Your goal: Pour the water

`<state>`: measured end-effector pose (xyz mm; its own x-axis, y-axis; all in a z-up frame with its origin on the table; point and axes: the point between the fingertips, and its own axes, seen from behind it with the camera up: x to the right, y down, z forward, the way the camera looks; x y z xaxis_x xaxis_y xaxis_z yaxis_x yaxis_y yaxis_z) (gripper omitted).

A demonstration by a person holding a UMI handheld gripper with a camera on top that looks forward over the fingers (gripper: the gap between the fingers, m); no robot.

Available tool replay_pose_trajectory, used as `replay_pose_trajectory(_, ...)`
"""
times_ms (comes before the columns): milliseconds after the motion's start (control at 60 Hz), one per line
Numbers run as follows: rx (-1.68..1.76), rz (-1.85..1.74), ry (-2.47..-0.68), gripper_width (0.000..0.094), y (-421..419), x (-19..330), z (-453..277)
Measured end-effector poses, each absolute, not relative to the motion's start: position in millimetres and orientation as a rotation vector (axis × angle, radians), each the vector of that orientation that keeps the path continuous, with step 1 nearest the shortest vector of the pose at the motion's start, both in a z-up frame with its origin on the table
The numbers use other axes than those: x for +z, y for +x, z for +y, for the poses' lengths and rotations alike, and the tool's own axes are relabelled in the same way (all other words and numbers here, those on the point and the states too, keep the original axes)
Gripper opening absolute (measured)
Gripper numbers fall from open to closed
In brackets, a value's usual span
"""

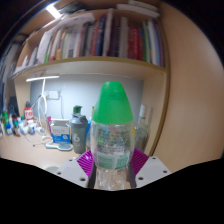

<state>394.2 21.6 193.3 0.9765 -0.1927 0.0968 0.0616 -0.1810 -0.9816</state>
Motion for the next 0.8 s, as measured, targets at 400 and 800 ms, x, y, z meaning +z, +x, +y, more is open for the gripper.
replay_pose_trajectory(400, -0.055, 0.182, -1.731, 0.0512, 416.0, 96.2, 20.9)
replay_pose_trajectory(800, -0.15, 0.153, -1.847, 0.0722, 422.3, 71.1, 11.0)
